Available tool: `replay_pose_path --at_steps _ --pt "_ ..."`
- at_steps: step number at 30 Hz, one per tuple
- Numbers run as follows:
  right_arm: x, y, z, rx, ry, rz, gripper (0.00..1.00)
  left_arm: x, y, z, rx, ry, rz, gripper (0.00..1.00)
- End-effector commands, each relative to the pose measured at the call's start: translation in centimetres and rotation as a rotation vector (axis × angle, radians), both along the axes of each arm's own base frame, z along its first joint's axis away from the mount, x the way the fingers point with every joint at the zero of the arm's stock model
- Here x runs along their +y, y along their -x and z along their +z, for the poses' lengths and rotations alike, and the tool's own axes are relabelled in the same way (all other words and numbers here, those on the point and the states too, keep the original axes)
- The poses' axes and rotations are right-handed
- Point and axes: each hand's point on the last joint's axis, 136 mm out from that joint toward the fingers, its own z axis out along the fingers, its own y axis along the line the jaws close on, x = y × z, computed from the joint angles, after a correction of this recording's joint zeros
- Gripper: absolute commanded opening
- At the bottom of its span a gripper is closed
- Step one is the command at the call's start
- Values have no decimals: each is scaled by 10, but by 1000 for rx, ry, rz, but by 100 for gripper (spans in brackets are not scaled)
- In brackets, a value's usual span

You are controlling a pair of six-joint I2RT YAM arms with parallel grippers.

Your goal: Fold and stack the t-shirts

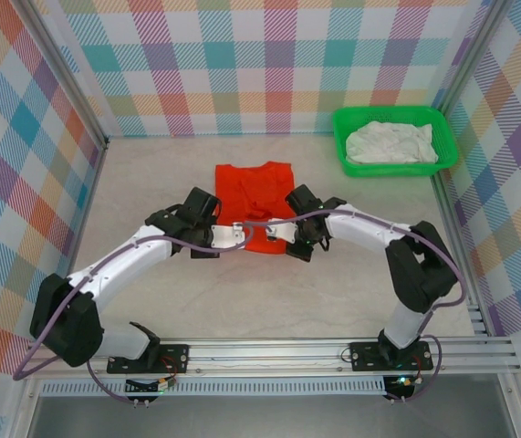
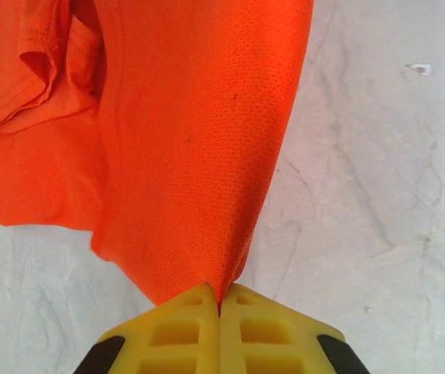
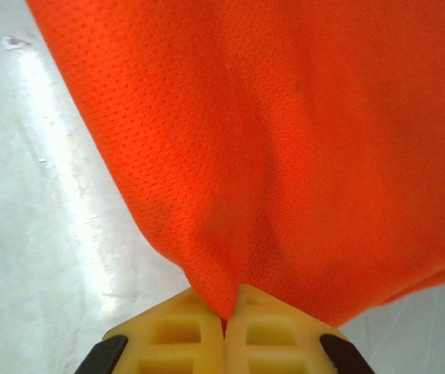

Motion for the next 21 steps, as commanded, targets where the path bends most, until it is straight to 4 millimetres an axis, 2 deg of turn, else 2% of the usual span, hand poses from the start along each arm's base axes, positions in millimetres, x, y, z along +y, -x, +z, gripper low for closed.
replay_pose_path --at_steps 1,7,12,16,21 --pt "-10 22 8 11 30 -24 0 5 26 -3 55 -1 15 0" --pt "-13 54 29 -35 37 -24 0 8 55 10 33 5 23 0" --pt "-15 76 51 -70 24 -26 0 11 76 30 2 27 21 0" --pt "-20 77 71 -106 17 -68 0 11 84 41 -4 36 19 0" --pt "-18 61 94 -198 -9 -93 0 8 75 43 -27 32 31 0"
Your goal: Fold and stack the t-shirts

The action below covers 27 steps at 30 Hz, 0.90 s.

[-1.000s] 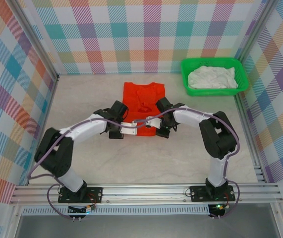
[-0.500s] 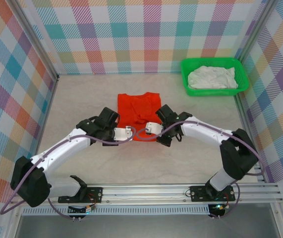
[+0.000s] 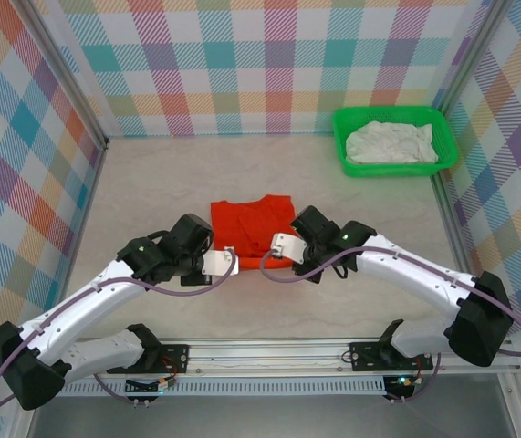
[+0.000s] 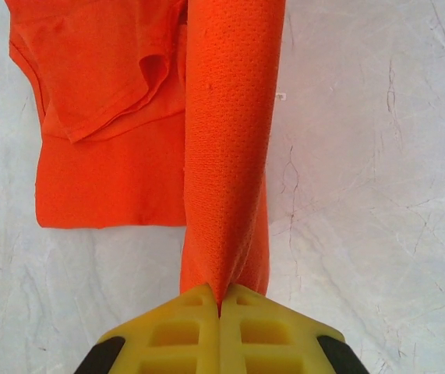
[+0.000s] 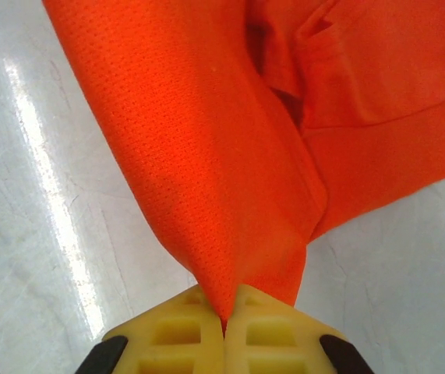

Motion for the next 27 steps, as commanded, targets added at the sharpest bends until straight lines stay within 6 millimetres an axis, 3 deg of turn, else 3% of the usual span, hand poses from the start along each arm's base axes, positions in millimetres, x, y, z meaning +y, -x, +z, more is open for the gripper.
replay_pose_path --at_steps 1,6,13,27 --pt "-3 -13 23 -76 0 -43 0 4 -7 6 -12 -28 38 0" --pt "5 -40 30 -143 21 -37 0 -2 -26 6 7 -28 46 0" --pt "5 -88 35 -133 20 -74 0 2 -68 18 45 24 94 0" --pt "22 -161 24 -31 -34 -30 0 4 -144 -12 111 62 160 0"
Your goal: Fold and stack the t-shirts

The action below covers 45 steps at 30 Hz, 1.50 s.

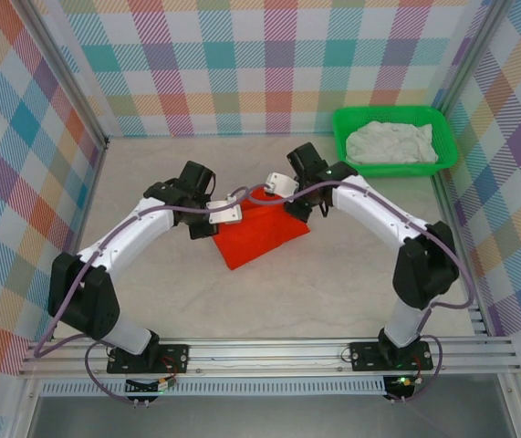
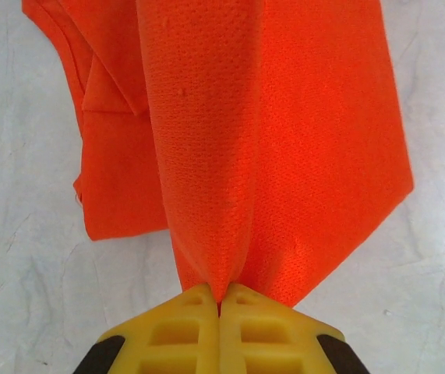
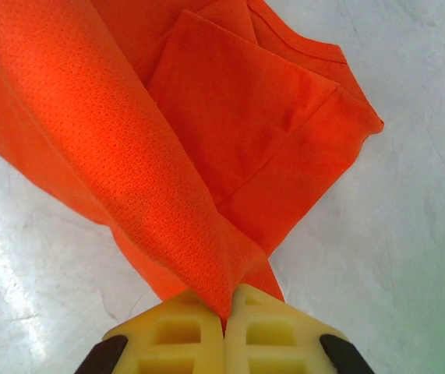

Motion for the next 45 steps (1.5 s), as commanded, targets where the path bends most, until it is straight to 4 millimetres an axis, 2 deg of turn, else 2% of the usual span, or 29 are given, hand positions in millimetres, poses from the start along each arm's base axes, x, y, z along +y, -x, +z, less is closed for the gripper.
replay_pose_path --at_steps 1,7,9,12,18,26,29,32,36,45 --pt "6 -10 -1 31 -18 47 0 -3 -23 8 -32 46 -5 0" --pt "13 -31 -7 72 -30 63 0 4 -48 -11 -3 45 33 0" --pt "12 -28 -10 99 -27 64 0 5 -49 -14 9 31 38 0" --pt "9 -12 -14 148 -44 48 0 5 -44 -10 9 52 56 0" --pt "-4 45 -14 234 -105 -10 0 11 -18 5 -15 78 51 0" --pt "-16 140 -9 326 -143 -56 0 13 17 22 -25 130 24 0" --pt "-16 158 -1 342 -204 -65 0 11 23 32 -44 159 11 0" --pt "-16 150 8 284 -217 -72 0 11 22 36 -48 160 12 0" --pt "-10 126 18 237 -181 -52 0 11 13 37 -46 151 30 0" --pt "-5 33 15 256 -154 -46 0 9 -30 26 -38 108 80 0"
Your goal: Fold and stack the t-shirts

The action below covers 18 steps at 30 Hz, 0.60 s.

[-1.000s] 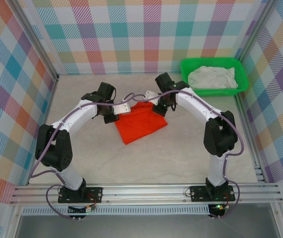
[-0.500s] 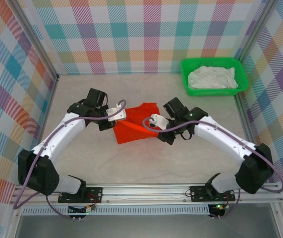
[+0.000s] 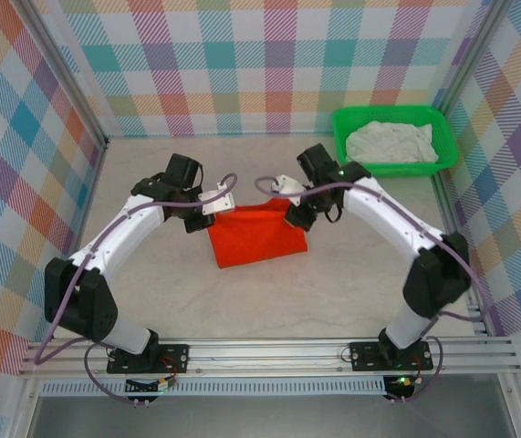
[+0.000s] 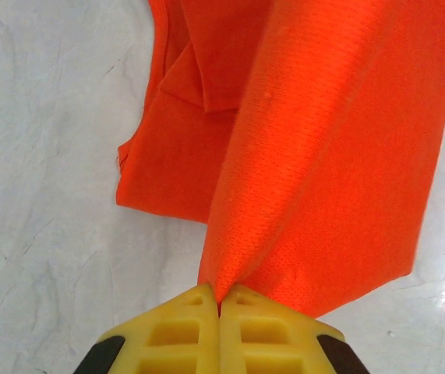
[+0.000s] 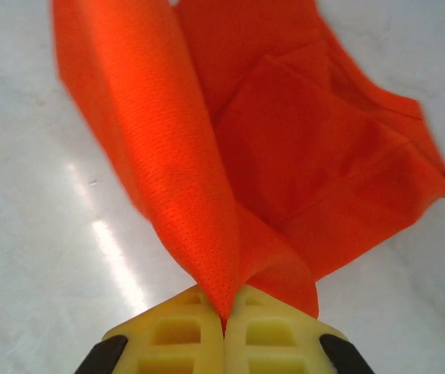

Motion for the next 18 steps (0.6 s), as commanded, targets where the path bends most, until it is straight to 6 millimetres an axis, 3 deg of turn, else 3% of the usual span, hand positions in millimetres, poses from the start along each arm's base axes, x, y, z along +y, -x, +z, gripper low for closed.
replay_pose_path --at_steps 1,7,13,18 --pt "-4 -21 -3 22 3 49 0 4 -24 2 -15 -17 38 0" --pt "2 -73 -24 74 -40 62 0 9 -63 -27 28 -54 85 0" --pt "4 -111 -65 130 -41 33 0 11 -95 -62 50 -75 130 0" --pt "-2 -141 -83 118 -31 -69 4 3 -121 -72 20 -37 177 0"
